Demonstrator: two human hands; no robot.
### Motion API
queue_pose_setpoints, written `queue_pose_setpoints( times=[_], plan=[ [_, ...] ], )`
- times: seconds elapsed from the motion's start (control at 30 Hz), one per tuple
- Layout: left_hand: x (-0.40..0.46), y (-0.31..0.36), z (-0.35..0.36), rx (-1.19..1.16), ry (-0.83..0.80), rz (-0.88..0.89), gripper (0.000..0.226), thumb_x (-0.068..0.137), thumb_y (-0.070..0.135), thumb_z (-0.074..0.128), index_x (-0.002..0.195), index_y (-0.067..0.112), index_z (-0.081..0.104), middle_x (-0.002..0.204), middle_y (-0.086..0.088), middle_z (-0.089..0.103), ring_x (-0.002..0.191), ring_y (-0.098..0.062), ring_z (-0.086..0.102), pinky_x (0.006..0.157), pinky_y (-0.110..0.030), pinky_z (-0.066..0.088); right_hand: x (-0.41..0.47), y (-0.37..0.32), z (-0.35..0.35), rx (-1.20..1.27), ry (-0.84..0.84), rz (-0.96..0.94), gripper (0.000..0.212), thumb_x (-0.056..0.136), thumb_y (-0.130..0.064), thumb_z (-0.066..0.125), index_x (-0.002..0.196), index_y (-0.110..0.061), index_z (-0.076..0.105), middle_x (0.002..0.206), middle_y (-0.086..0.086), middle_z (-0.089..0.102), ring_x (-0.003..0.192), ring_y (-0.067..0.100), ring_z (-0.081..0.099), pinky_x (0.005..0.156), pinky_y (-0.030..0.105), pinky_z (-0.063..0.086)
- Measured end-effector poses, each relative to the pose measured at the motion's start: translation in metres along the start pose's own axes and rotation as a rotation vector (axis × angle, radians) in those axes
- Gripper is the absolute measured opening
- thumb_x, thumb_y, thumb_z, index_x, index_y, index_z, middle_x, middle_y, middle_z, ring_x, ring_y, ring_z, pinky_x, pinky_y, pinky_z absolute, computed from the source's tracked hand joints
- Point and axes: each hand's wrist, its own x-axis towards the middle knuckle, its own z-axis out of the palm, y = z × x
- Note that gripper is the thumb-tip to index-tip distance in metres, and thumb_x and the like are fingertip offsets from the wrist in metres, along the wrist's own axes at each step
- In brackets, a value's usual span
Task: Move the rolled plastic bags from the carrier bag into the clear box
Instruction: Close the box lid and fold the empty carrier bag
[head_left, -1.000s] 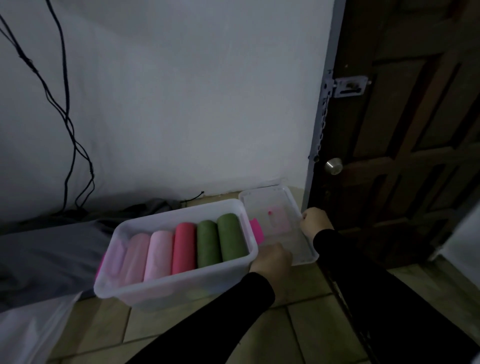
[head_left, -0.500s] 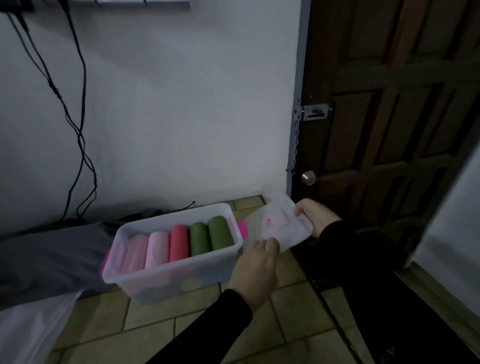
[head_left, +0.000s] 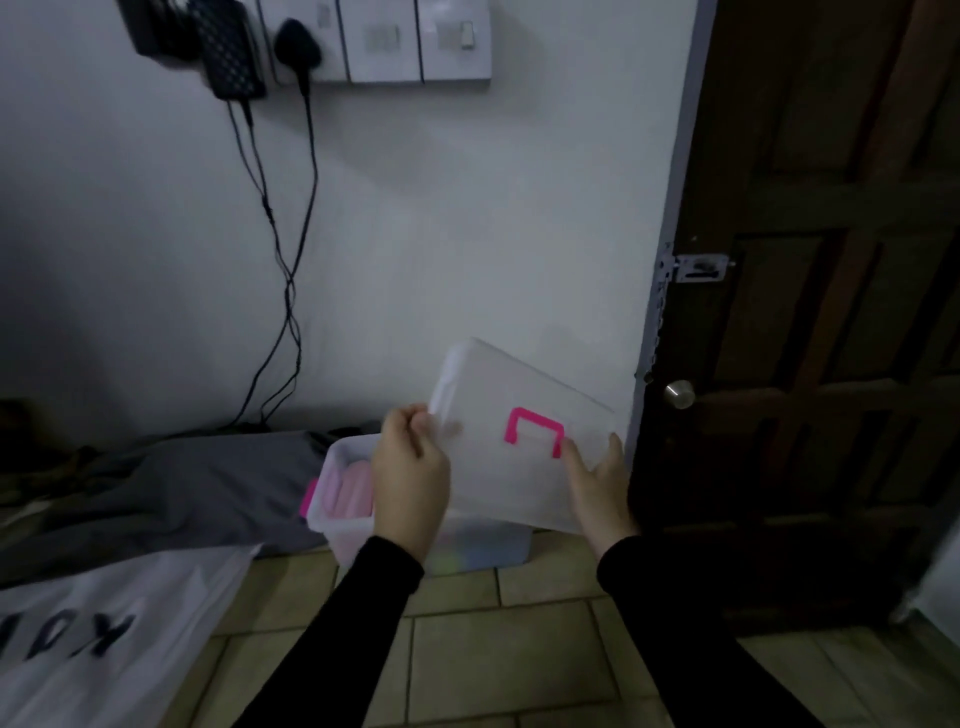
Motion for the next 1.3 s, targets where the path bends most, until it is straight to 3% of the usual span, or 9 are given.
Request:
queue_pose_setpoints(
  times=[0.07,0.17,0.23,0.37,0.57,0.8,1.0,1.17,1.3],
  plan=[
    [0.013,-0.013,-0.017,0.021,0.105,-0.066,0.018,0.099,0.007,0.04,0.099,0.003,0.057,0.081,-0.003,0.058,0.081,-0.021,0.053,0.059,-0.016,0.033,-0.005,-0.006,0.005,-0.097,0.009,-0.071,0.069,0.077,-0.046,0.066,0.134,-0.015,0.046,0.124,0.005,0.06,0.112,0.023,0.059,0.093,0.029,0.047],
    [0.028,-0.031,-0.044,0.192,0.179,-0.067,0.024,0.101,0.017,0.039,0.111,0.006,0.057,0.098,-0.008,0.061,0.089,-0.024,0.056,0.07,-0.025,0.034,-0.014,-0.018,0.018,-0.251,0.009,-0.196,0.063,0.079,-0.04,0.068,0.131,-0.011,0.05,0.123,0.012,0.053,0.113,0.028,0.054,0.094,0.03,0.044],
    [0.034,-0.048,-0.059,0.303,0.121,-0.06,0.027,0.1,0.025,0.043,0.116,0.005,0.052,0.107,-0.011,0.058,0.091,-0.028,0.055,0.072,-0.03,0.038,-0.018,-0.024,0.027,-0.344,-0.027,-0.258,0.065,0.079,-0.037,0.068,0.134,-0.009,0.047,0.126,0.015,0.048,0.116,0.03,0.048,0.095,0.029,0.038],
    [0.04,-0.086,-0.073,0.619,-0.015,-0.153,0.045,0.092,0.03,0.057,0.121,-0.003,0.051,0.125,-0.025,0.042,0.107,-0.043,0.049,0.096,-0.042,0.043,-0.02,-0.035,0.043,-0.488,-0.12,-0.272,0.072,0.081,-0.033,0.067,0.14,-0.004,0.039,0.133,0.019,0.041,0.124,0.03,0.042,0.099,0.026,0.031],
    [0.041,-0.104,-0.067,0.897,-0.145,-0.183,0.047,0.094,0.042,0.048,0.116,0.001,0.053,0.119,-0.022,0.05,0.109,-0.037,0.045,0.096,-0.041,0.035,-0.006,-0.036,0.053,-0.621,-0.215,-0.173,0.059,0.083,-0.034,0.063,0.124,0.007,0.05,0.128,0.025,0.048,0.118,0.036,0.05,0.094,0.033,0.042],
    [0.049,-0.112,-0.059,0.911,-0.167,-0.244,0.04,0.093,0.034,0.047,0.115,0.001,0.055,0.122,-0.022,0.049,0.112,-0.037,0.044,0.096,-0.04,0.036,-0.01,-0.022,0.054,-0.754,-0.235,-0.132,0.051,0.086,-0.043,0.057,0.113,0.0,0.058,0.117,0.021,0.056,0.101,0.035,0.059,0.072,0.03,0.045],
    [0.046,-0.115,-0.058,0.945,-0.169,-0.28,0.041,0.094,0.038,0.043,0.122,0.01,0.052,0.126,-0.017,0.047,0.116,-0.035,0.045,0.093,-0.041,0.04,-0.008,-0.019,0.059,-0.764,-0.247,-0.119,0.056,0.09,-0.042,0.054,0.125,0.001,0.049,0.13,0.019,0.045,0.109,0.033,0.055,0.08,0.03,0.044],
    [0.053,-0.119,-0.057,1.102,-0.318,-0.245,0.044,0.098,0.035,0.031,0.123,0.002,0.047,0.128,-0.015,0.048,0.115,-0.035,0.044,0.095,-0.039,0.04,-0.008,-0.02,0.062,-0.865,-0.219,-0.132,0.055,0.094,-0.04,0.046,0.13,0.001,0.044,0.132,0.019,0.045,0.118,0.033,0.048,0.089,0.033,0.041],
    [0.053,-0.122,-0.061,0.947,-0.312,-0.376,0.042,0.097,0.042,0.034,0.122,0.01,0.041,0.124,-0.019,0.052,0.114,-0.039,0.047,0.093,-0.04,0.039,-0.006,-0.016,0.062,-0.867,-0.164,-0.102,0.048,0.096,-0.031,0.038,0.135,-0.005,0.043,0.136,0.02,0.043,0.124,0.035,0.042,0.099,0.038,0.036]
  ],
)
